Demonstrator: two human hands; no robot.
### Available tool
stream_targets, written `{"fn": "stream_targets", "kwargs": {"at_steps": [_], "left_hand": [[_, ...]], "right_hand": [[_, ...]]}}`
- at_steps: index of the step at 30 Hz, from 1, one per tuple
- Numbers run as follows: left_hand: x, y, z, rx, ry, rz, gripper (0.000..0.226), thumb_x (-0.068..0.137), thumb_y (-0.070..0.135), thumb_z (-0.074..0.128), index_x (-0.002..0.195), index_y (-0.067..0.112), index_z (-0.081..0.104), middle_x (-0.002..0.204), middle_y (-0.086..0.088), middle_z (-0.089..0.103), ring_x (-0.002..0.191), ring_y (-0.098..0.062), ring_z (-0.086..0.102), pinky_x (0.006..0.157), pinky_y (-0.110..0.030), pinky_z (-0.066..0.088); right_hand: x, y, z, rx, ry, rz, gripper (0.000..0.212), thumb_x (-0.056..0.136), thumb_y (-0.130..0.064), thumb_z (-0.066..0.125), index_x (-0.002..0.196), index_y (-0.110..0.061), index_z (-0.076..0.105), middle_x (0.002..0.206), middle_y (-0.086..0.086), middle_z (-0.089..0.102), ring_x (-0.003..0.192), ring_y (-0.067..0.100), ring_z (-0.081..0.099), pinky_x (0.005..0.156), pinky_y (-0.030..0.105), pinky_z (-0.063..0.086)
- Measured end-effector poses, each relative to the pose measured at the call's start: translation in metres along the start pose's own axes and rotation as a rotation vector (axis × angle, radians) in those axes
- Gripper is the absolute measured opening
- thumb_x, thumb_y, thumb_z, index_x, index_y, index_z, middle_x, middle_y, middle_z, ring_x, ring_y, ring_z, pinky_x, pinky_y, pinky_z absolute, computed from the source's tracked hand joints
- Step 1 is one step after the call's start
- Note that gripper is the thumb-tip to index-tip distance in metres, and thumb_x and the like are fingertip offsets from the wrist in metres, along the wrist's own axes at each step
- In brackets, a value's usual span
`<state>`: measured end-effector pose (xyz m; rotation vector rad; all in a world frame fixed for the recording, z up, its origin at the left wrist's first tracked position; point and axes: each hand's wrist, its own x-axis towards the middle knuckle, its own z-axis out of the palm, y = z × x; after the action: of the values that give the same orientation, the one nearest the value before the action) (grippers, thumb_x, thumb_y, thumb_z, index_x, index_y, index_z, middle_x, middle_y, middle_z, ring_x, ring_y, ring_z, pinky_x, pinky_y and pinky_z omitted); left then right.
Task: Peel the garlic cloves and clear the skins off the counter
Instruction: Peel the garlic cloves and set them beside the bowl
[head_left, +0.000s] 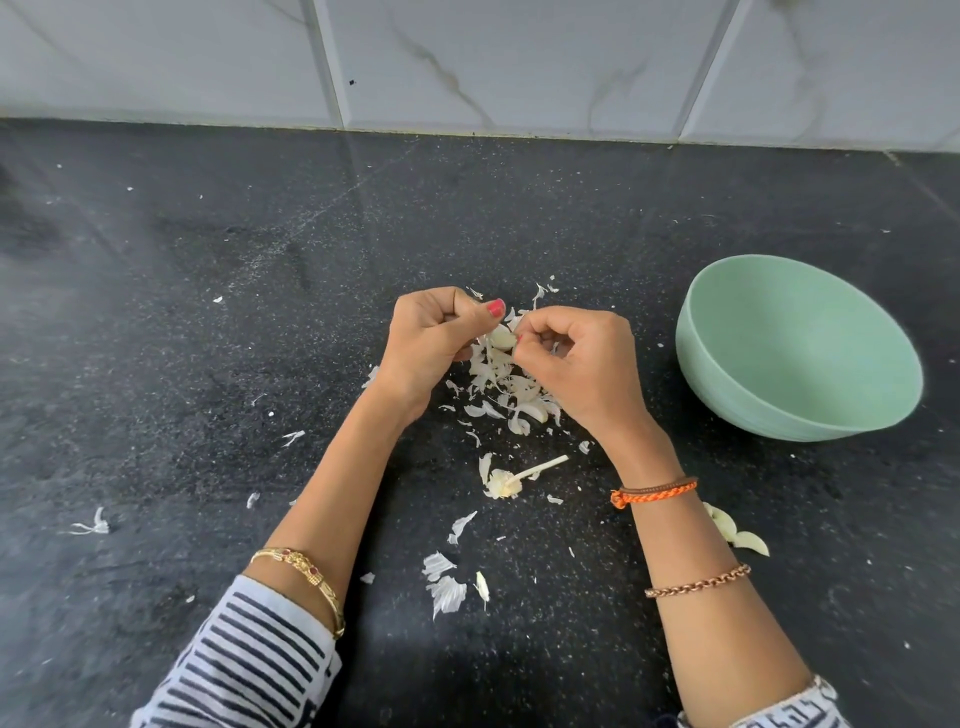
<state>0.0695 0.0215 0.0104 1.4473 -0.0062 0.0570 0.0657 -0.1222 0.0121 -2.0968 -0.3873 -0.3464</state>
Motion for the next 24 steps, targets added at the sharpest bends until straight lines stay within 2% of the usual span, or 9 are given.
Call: {"fn": "stream_targets", "kwargs": {"at_steps": [3,5,10,14,15,17,19,21,24], "left_hand": [[0.000,0.001,-0.002,0.005,-0.047,-0.015,0.038,0.081,0.006,0.067,0.048,0.017,0.051,0.048,0.006,0.044,0.048,-0.005,0.037,0.045,-0.015,0.035],[-0.001,0.002,-0.003,0.043,-0.114,-0.031,0.034,0.076,0.010,0.071,0.048,0.017,0.054,0.051,0.003,0.047,0.049,-0.006,0.039,0.046,-0.015,0.035],[-0.002,0.004,-0.003,0.050,-0.163,-0.055,0.031,0.073,0.014,0.073,0.049,0.020,0.056,0.051,0.005,0.051,0.049,-0.005,0.041,0.046,-0.014,0.035],[-0.002,0.002,-0.003,0.023,-0.179,-0.053,0.030,0.072,0.015,0.074,0.048,0.020,0.057,0.060,-0.007,0.055,0.052,-0.009,0.039,0.046,-0.014,0.034],[-0.002,0.002,-0.001,0.011,-0.152,-0.044,0.030,0.076,0.012,0.071,0.051,0.017,0.056,0.060,-0.007,0.057,0.052,-0.008,0.039,0.046,-0.014,0.034],[-0.002,0.002,0.001,-0.025,-0.043,-0.017,0.028,0.084,0.008,0.063,0.058,0.010,0.053,0.054,0.008,0.057,0.050,-0.002,0.041,0.046,-0.013,0.034],[-0.001,0.003,0.000,-0.057,0.078,0.012,0.026,0.087,0.009,0.058,0.062,0.008,0.054,0.049,0.014,0.054,0.047,0.002,0.039,0.046,-0.012,0.033],[0.001,0.000,-0.001,-0.048,0.155,0.031,0.028,0.089,0.010,0.058,0.061,0.009,0.053,0.046,0.016,0.050,0.046,0.001,0.036,0.046,-0.012,0.032],[0.001,-0.003,0.001,-0.017,0.173,0.050,0.022,0.089,0.013,0.059,0.067,0.010,0.060,0.048,0.015,0.047,0.047,0.000,0.034,0.047,-0.013,0.032]], "right_hand": [[0.000,0.001,-0.003,0.086,-0.035,0.007,0.015,0.069,-0.013,0.056,0.060,-0.004,0.065,0.054,0.005,0.060,0.049,0.000,0.043,0.051,0.013,0.035],[0.001,0.002,-0.003,0.112,-0.055,0.008,0.017,0.071,-0.012,0.057,0.063,-0.001,0.068,0.055,0.006,0.060,0.049,0.000,0.043,0.050,0.012,0.034],[0.002,0.008,-0.007,0.142,-0.021,-0.023,0.014,0.078,-0.008,0.058,0.076,-0.011,0.071,0.060,-0.019,0.057,0.055,-0.004,0.052,0.055,0.007,0.035],[0.003,0.007,-0.004,0.133,0.071,-0.040,0.013,0.082,-0.001,0.060,0.079,-0.009,0.070,0.068,-0.019,0.059,0.060,-0.005,0.055,0.058,0.006,0.038],[0.003,0.007,-0.005,0.157,0.107,-0.026,0.014,0.083,0.000,0.060,0.083,-0.009,0.070,0.072,-0.017,0.062,0.064,-0.005,0.057,0.061,0.007,0.041],[0.005,0.006,-0.008,0.254,0.161,0.018,0.016,0.086,-0.001,0.059,0.092,-0.012,0.069,0.081,-0.011,0.066,0.075,-0.002,0.061,0.066,0.012,0.047],[0.005,0.004,-0.012,0.305,0.165,0.036,0.019,0.089,-0.004,0.057,0.100,-0.016,0.066,0.088,-0.008,0.067,0.081,0.001,0.062,0.065,0.014,0.050],[0.005,0.002,-0.010,0.263,0.102,0.011,0.017,0.087,-0.008,0.060,0.101,-0.016,0.066,0.087,-0.010,0.067,0.079,-0.001,0.062,0.065,0.012,0.048],[0.002,0.000,0.002,0.179,0.009,-0.018,0.013,0.084,-0.012,0.064,0.094,-0.015,0.072,0.078,-0.019,0.065,0.070,-0.003,0.060,0.061,0.009,0.044]]}}
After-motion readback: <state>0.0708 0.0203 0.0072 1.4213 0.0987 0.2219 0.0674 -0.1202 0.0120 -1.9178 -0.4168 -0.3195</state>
